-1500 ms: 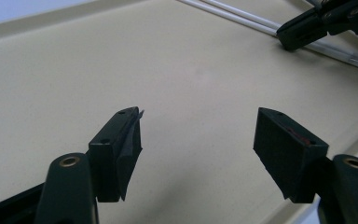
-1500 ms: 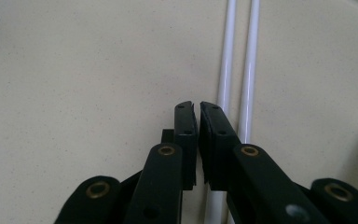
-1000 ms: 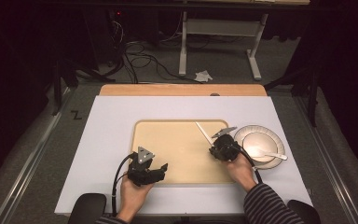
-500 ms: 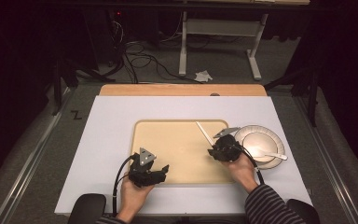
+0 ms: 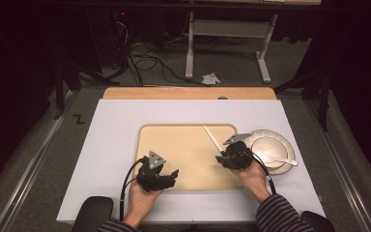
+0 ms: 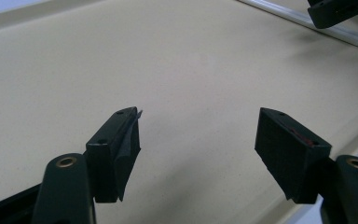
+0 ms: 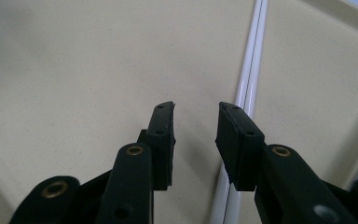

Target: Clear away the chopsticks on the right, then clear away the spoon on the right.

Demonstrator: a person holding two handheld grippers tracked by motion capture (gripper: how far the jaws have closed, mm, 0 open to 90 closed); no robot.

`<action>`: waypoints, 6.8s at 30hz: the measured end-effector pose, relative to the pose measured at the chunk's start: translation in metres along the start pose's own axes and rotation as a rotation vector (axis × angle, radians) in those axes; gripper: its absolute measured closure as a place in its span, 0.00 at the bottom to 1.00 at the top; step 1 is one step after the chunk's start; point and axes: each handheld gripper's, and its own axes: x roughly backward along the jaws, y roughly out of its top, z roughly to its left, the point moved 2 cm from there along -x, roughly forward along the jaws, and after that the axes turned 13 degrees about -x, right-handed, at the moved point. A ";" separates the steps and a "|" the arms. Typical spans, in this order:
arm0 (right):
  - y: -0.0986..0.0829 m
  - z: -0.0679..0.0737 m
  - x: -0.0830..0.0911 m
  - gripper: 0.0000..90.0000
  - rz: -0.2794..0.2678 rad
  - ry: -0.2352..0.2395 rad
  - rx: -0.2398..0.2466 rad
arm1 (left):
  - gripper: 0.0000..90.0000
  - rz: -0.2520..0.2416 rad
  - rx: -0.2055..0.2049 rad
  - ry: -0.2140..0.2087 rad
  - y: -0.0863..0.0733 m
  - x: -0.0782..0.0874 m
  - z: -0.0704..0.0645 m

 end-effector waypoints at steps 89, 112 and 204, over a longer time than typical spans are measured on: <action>-0.065 -0.114 0.123 0.73 -0.107 -0.157 -0.130 | 0.35 0.022 -0.093 -0.098 0.016 -0.026 -0.024; -0.055 -0.126 0.112 0.91 0.019 -0.048 -0.132 | 0.35 -0.003 -0.087 -0.081 0.012 -0.020 -0.023; 0.026 -0.037 0.068 0.95 -0.100 0.006 -0.072 | 0.35 -0.020 -0.032 -0.002 0.012 -0.005 -0.003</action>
